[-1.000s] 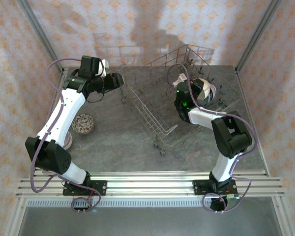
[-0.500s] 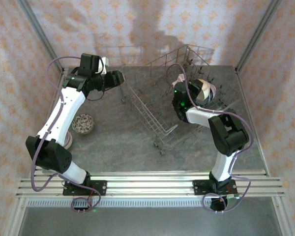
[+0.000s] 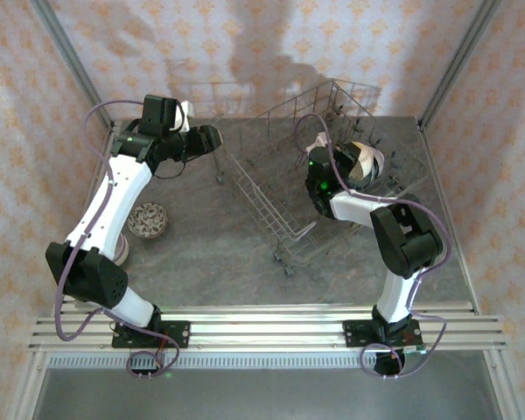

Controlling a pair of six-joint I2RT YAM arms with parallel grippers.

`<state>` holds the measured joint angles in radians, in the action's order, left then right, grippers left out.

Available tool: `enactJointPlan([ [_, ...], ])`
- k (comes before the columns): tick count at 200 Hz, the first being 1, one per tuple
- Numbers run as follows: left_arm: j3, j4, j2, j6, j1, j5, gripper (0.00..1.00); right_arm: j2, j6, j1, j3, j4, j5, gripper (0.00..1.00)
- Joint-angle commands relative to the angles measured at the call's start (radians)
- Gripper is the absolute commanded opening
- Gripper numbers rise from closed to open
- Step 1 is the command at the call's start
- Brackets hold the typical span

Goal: Load the bowls into the dish rack

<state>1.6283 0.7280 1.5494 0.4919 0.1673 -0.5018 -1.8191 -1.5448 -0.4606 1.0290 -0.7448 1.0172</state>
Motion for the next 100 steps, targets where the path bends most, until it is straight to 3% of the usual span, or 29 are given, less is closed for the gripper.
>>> enactJointPlan([
  [1, 0.019, -0.004, 0.011, -0.005, -0.006, -0.018, 0.58, -0.037, 0.025, -0.003, -0.039, -0.010, -0.011, 0.00],
  [100, 0.005, -0.022, 0.015, -0.002, -0.009, -0.023, 0.58, -0.118, -0.076, -0.009, -0.034, -0.214, 0.040, 0.00],
])
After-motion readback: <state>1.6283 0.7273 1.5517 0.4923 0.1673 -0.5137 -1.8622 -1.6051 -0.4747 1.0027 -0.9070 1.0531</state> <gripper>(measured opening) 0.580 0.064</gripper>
